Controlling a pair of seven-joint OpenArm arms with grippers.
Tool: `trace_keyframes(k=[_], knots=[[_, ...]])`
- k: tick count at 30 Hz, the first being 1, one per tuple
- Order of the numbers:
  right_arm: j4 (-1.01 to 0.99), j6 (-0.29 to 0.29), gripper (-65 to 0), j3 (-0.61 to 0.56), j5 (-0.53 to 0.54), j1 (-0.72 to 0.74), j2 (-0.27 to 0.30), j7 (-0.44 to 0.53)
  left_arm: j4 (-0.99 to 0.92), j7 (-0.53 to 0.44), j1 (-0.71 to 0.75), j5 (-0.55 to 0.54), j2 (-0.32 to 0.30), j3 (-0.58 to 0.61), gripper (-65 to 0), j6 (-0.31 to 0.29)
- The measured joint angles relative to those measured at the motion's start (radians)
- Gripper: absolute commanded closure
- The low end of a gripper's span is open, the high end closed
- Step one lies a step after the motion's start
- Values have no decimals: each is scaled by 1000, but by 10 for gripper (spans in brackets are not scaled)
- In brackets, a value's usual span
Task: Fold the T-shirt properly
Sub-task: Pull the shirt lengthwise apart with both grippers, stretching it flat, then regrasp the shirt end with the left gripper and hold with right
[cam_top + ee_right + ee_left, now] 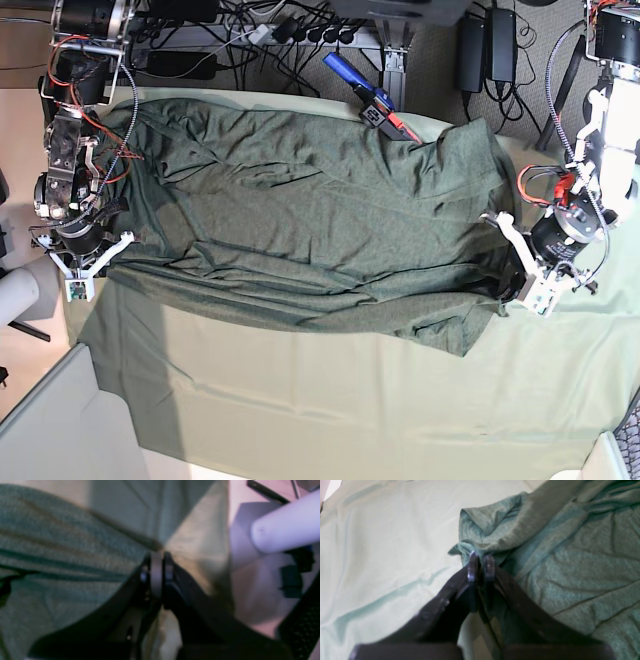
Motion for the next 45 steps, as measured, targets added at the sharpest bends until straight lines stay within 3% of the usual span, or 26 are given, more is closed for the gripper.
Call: trace_keyframes(k=[9, 19, 21, 23, 26, 30, 34, 39, 40, 43, 45], knots=[[0, 4, 0, 0, 4, -3, 51, 0, 0, 10, 0, -115, -14, 0, -51, -95], [0, 8, 0, 3, 28, -23, 93, 1, 0, 10, 0, -117, -14, 0, -54, -95], [0, 10, 0, 5, 29, -34, 99, 4, 0, 10, 0, -116, -14, 0, -82, -111], [0, 10, 0, 6, 30, -37, 99, 3, 0, 11, 0, -119, -13, 0, -130, -165], [0, 10, 0, 6, 38, -39, 99, 4, 0, 80, 0, -194, -14, 0, -184, -206], [0, 10, 0, 6, 38, -45, 99, 4, 0, 132, 3, -233, -14, 0, -207, -215], [0, 10, 0, 6, 39, -47, 99, 4, 0, 133, 6, -233, -14, 0, -348, -215], [0, 10, 0, 6, 95, -47, 99, 4, 0, 105, 7, -229, -14, 0, -361, -215], [0, 10, -20, 6, 109, -47, 99, 3, 0, 89, 2, -222, -14, 0, -361, -215], [0, 7, -249, 6, 165, -47, 99, -8, 0, 76, -39, -187, -14, 0, -361, -209], [0, 6, -322, 6, 196, -47, 99, -16, -14, 68, -85, -189, -14, 0, -361, -191]])
